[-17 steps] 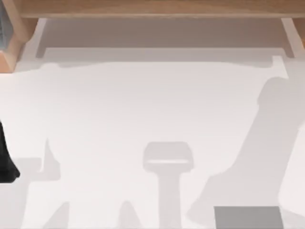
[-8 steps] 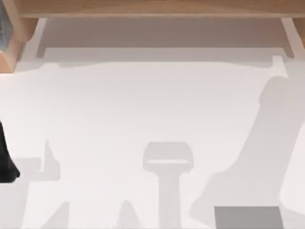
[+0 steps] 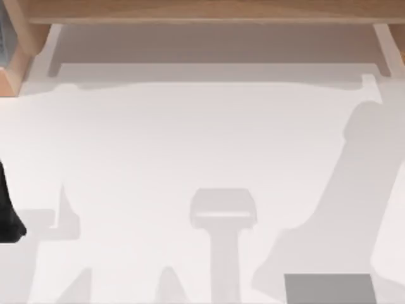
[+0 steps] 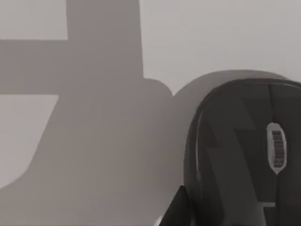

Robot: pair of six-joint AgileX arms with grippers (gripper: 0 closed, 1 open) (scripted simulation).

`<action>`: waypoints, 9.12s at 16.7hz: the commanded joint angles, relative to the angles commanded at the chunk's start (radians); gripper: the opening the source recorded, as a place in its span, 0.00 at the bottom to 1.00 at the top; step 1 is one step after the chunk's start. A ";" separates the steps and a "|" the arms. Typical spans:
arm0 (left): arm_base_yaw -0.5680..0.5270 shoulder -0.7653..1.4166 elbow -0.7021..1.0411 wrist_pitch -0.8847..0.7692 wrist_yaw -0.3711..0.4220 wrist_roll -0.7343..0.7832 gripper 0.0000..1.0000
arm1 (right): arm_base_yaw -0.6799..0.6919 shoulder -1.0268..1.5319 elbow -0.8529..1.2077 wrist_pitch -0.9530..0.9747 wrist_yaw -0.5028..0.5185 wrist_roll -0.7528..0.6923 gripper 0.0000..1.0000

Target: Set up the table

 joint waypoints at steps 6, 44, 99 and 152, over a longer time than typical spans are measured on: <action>0.000 0.000 0.000 0.000 0.000 0.000 1.00 | 0.000 0.000 0.000 0.000 0.000 0.000 0.00; 0.000 0.000 0.000 0.000 0.000 0.000 1.00 | 1.004 -1.170 -1.486 0.236 0.009 1.127 0.00; 0.000 0.000 0.000 0.000 0.000 0.000 1.00 | 1.247 -1.208 -1.723 0.490 0.110 1.271 0.45; 0.000 0.000 0.000 0.000 0.000 0.000 1.00 | -0.153 -0.731 -2.209 2.867 -0.277 -0.893 1.00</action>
